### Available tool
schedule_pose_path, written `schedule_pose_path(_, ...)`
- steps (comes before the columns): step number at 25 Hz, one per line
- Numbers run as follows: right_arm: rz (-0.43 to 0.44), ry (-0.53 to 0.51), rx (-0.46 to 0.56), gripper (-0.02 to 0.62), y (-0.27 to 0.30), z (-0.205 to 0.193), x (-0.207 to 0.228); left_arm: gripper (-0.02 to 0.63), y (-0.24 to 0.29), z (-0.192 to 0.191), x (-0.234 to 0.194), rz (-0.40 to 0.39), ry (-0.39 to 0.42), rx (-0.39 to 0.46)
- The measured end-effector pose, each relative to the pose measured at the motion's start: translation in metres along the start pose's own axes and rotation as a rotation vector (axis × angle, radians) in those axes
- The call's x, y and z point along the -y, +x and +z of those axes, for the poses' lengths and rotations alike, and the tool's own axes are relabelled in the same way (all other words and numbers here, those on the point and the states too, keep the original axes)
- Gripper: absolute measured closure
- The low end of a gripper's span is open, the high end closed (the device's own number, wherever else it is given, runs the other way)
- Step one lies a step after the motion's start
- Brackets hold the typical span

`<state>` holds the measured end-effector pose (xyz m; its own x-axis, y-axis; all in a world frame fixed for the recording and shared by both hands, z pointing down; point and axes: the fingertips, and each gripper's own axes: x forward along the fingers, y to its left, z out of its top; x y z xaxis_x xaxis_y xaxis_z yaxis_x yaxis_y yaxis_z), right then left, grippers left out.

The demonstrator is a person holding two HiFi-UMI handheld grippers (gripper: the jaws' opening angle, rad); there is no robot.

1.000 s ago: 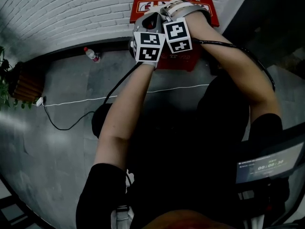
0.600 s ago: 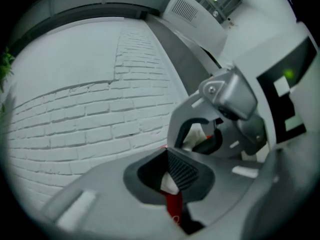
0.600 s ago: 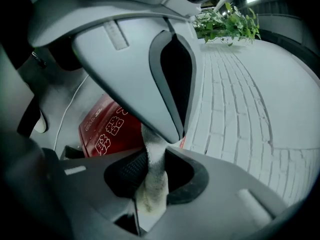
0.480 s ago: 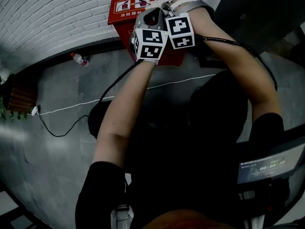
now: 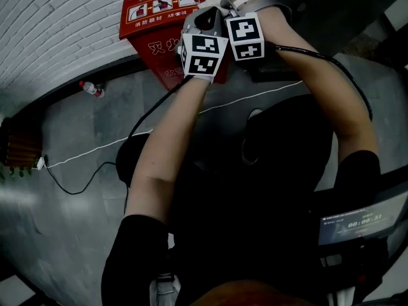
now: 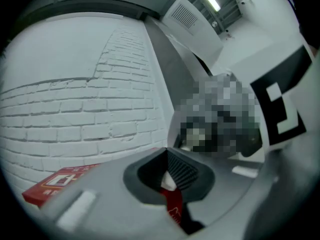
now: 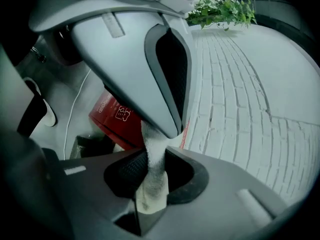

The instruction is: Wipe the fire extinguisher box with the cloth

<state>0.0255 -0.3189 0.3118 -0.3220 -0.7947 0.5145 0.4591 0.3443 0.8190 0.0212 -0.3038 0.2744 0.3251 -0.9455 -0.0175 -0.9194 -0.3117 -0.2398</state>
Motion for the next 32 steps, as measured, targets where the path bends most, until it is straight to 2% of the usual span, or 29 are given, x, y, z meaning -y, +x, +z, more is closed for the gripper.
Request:
schedule_pose_path(10, 0.045, 0.093, -0.086, 0.506, -0.013, -0.057, -0.029, 0.606, 0.002, 0.015, 0.045, -0.048, -0.049, 0.013)
schedule_pose_path(13, -0.002, 0.185, -0.049, 0.506, -0.024, -0.059, -0.034, 0.606, -0.006, 0.017, 0.052, -0.046, -0.064, 0.011)
schedule_pose_path(18, -0.145, 0.500, 0.123, 0.499, -0.055, -0.036, -0.023, 0.606, -0.027, 0.011, 0.039, 0.001, -0.139, -0.005)
schedule_pose_path(21, -0.198, 0.713, 0.259, 0.497, -0.086, -0.019, -0.016, 0.606, -0.051, 0.022, 0.036, -0.002, -0.176, 0.023)
schedule_pose_path(24, -0.190, 1.018, 0.450, 0.497, -0.113, -0.004, -0.021, 0.606, -0.080, 0.032, 0.030, -0.008, -0.201, 0.058)
schedule_pose_path(28, -0.178, 1.431, 0.705, 0.497, -0.126, 0.001, -0.036, 0.606, -0.112, 0.036, 0.024, -0.024, -0.176, 0.098)
schedule_pose_path(30, -0.184, 1.546, 0.781, 0.497, -0.135, 0.008, -0.043, 0.606, -0.129, 0.032, 0.023, -0.039, -0.193, 0.106)
schedule_pose_path(32, -0.193, 1.568, 0.823, 0.497, -0.145, 0.021, -0.051, 0.606, -0.148, 0.026, 0.024, -0.045, -0.218, 0.101)
